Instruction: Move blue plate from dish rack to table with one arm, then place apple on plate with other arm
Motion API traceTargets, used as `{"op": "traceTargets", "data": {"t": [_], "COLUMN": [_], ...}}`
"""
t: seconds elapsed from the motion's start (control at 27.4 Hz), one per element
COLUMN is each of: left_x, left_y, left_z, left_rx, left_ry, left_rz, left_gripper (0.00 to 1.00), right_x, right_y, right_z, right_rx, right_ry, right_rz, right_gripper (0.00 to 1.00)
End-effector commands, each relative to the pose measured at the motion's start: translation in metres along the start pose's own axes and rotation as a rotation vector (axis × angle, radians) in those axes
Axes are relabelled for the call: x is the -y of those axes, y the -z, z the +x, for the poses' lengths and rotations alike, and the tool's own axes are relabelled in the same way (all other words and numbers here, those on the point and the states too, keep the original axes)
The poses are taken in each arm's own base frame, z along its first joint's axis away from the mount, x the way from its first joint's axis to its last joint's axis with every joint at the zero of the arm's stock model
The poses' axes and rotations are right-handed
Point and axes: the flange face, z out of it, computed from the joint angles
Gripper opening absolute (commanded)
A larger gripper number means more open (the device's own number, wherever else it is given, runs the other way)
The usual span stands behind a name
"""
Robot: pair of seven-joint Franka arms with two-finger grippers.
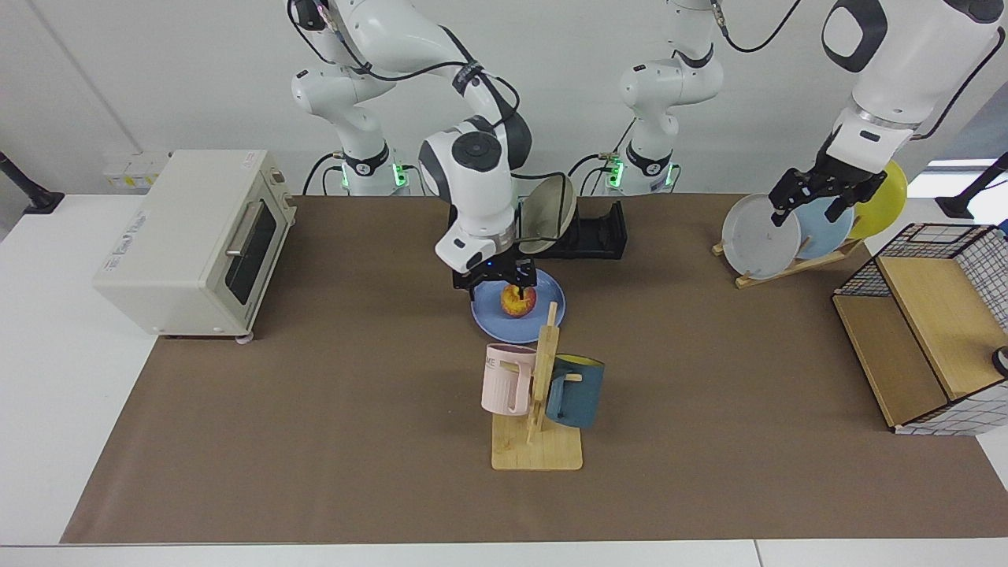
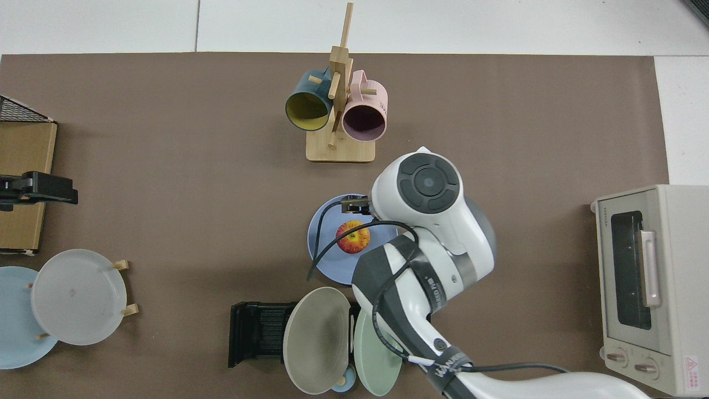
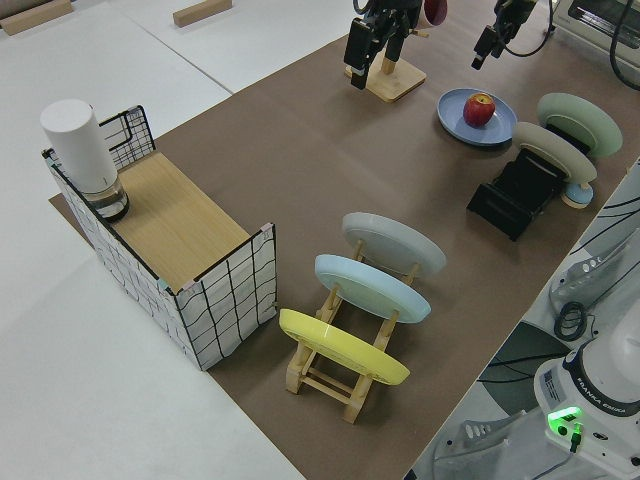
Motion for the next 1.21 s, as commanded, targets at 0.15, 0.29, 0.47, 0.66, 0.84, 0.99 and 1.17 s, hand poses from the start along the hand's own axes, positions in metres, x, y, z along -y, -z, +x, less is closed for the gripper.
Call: {"op": "traceTargets", "data": {"t": [0.15,0.29,0.47,0.66,0.84,0.99,1.17], "left_x": [0.001,0.001,0.001,0.001,0.001,0.000,0.000], "left_y": [0.000,0.000,0.000,0.000,0.000,0.000,0.000], "left_z": [-0.008,-0.007,-0.007,-0.007,-0.007,-0.007,-0.007], "left_rx": [-0.002,-0.003,-0.005,-0.003,-0.003,-0.005,-0.003], "left_ry": [-0.003,-0.003,-0.001,-0.003,-0.001,-0.001,-0.001], "left_rz": [-0.013,-0.013,-0.012,-0.013,-0.013,-0.013,-0.013], "left_gripper": [1.00,1.00,1.00,1.00,1.00,1.00,1.00], "right_x": [-0.082,-0.126,-0.188,-0.247,-0.279,-0.282,-0.297], "right_y": [0.077,0.089,0.105,0.110,0.121,0.136,0.163], "right_z": [0.014,0.026,0.041,0.052,0.054,0.048,0.039], "right_rx": [-0.005,-0.005,-0.024,-0.030,-0.047,-0.058,-0.055], "right_ry": [0.049,0.063,0.134,0.217,0.189,0.168,0.144], "right_rz": [-0.005,-0.013,-0.019,-0.028,-0.033,-0.023,-0.024], "right_gripper": [1.00,1.00,1.00,1.00,1.00,1.00,1.00]}}
